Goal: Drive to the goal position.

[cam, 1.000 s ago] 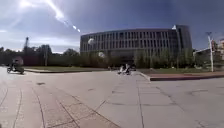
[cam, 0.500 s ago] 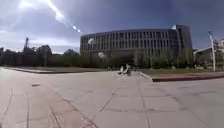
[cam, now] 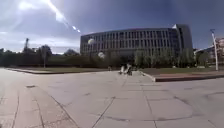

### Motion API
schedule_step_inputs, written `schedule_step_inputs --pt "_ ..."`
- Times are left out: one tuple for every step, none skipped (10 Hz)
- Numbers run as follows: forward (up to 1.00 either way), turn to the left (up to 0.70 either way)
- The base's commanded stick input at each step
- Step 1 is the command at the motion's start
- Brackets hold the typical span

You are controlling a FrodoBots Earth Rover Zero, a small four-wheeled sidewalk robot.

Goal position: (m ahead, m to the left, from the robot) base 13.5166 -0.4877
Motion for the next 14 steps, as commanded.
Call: schedule_step_inputs --pt "0.50 0.00" --pt "0.50 0.00" --pt "0.50 0.00" --pt "0.50 0.00" --pt "0.50 0.00" --pt "0.50 0.00" --pt "0.50 0.00" --pt "0.50 0.00" --pt "0.50 0.00" --pt "0.50 0.00" --pt "0.50 0.00" --pt "0.50 0.00" --pt "0.50 0.00" --pt "0.50 0.00"
